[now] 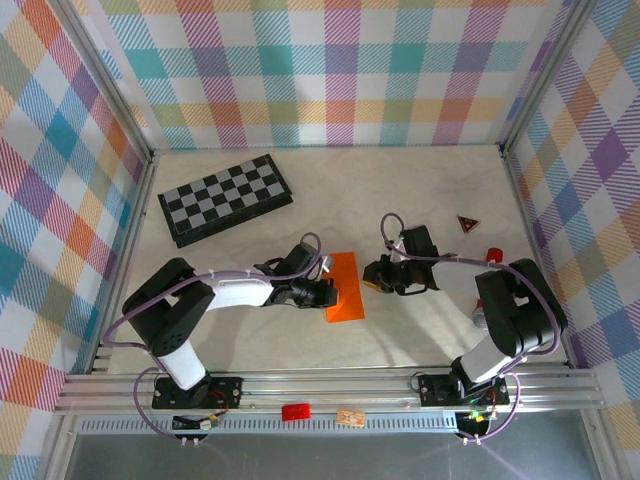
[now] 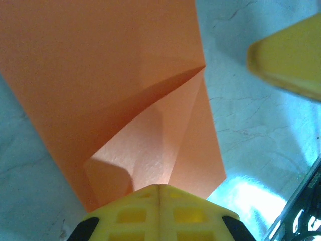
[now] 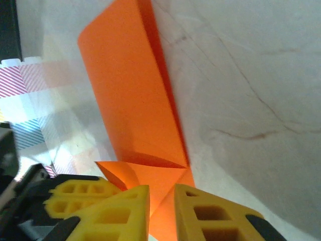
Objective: Fold a paper plane with a square sheet of paper (pick it up from the middle)
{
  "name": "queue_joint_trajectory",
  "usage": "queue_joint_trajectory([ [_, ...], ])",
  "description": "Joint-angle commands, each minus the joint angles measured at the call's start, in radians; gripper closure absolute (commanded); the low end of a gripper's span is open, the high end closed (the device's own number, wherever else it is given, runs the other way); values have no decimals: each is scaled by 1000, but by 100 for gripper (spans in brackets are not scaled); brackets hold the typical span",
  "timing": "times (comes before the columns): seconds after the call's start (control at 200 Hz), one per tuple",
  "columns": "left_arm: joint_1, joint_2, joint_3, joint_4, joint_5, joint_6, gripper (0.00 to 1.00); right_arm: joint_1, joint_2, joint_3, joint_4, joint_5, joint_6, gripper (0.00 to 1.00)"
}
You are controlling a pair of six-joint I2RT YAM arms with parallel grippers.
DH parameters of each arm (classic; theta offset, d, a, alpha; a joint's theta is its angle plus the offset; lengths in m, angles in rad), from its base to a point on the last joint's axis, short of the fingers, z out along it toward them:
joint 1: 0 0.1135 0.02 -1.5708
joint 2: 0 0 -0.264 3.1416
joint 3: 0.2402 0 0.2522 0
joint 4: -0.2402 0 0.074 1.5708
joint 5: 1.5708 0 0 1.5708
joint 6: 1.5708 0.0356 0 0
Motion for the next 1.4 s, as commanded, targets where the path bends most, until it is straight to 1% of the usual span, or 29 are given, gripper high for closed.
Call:
queue_joint_trajectory([
  [0.0, -2, -27, 47, -73, -29, 49, 95, 10, -44, -15, -27, -3, 18, 73],
  [0.13, -2, 3, 68, -98, -80, 81, 95, 17, -73, -14, -62, 25, 26, 70],
  [0.25, -2, 34, 85, -106, -104, 91, 95, 37, -98, -5, -105, 38, 21, 68],
  [0.31, -1, 56, 102, -122, -108, 101, 95, 52, -102, 7, -166, 47, 13, 66],
  [0.415, -2, 74, 102, -139, -135, 105, 95, 63, -108, 12, -242, 54, -16, 65],
  [0.5, -4, 78, 81, -127, -142, 102, 95, 64, -136, -2, -245, 54, -18, 63],
  [0.595, -8, 84, 64, -126, -143, 100, 95, 64, -136, 8, -252, 18, -27, 59],
  [0.685, -12, 92, 51, -109, -134, 92, 95, 75, -117, 22, -250, -12, -29, 58],
  [0.825, -19, 94, 47, -114, -138, 93, 95, 103, -93, 32, -251, -13, -18, 57],
  [0.95, -20, 93, 45, -117, -144, 92, 95, 121, -79, 30, -269, 24, 5, 57],
  [1.08, -19, 89, 46, -129, -160, 98, 95, 160, -76, 58, -362, 108, -12, 57],
  [1.18, -20, 97, 46, -118, -154, 97, 95, 180, -74, 57, -347, 102, 3, 57],
  [1.395, -20, 100, 46, -115, -147, 98, 95, 222, -73, 42, -334, 159, 46, 56],
])
